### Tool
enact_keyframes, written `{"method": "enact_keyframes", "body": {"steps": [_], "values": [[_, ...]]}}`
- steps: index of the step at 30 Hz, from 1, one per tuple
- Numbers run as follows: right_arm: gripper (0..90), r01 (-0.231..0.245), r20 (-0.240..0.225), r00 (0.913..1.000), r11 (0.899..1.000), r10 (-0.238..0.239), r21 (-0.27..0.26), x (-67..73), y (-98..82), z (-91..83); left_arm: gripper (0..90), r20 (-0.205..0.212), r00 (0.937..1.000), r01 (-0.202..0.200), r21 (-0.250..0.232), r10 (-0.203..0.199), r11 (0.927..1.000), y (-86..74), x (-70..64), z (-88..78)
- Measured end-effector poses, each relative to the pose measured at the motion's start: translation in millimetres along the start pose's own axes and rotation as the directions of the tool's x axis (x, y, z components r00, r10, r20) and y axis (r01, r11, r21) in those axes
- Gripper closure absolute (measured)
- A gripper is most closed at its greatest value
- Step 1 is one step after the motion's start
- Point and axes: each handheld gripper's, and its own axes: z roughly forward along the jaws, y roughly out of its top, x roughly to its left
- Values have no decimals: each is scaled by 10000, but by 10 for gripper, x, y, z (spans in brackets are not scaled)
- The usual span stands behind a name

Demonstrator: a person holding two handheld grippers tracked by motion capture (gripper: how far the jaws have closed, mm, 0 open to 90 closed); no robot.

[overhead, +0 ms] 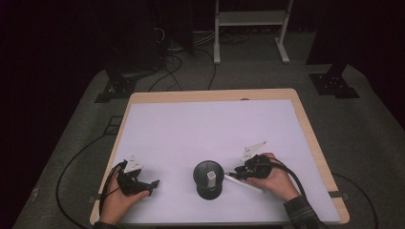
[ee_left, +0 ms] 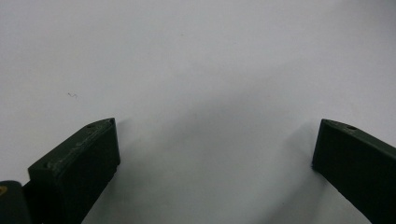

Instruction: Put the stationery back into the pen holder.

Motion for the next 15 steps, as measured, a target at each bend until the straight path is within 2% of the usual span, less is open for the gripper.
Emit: {"method": "enact_keyframes", "body": {"steps": [10,15], "values": [[791,-93,-60,9999,10000,93,28,-14,-11,20,0,3,10000,-1,-1,1,10000,0,1,0],[793,-223,-11,9998,9997,223,-69,-17,-8,-9,0,2,10000,2,-3,-2,10000,0,0,0]]}}
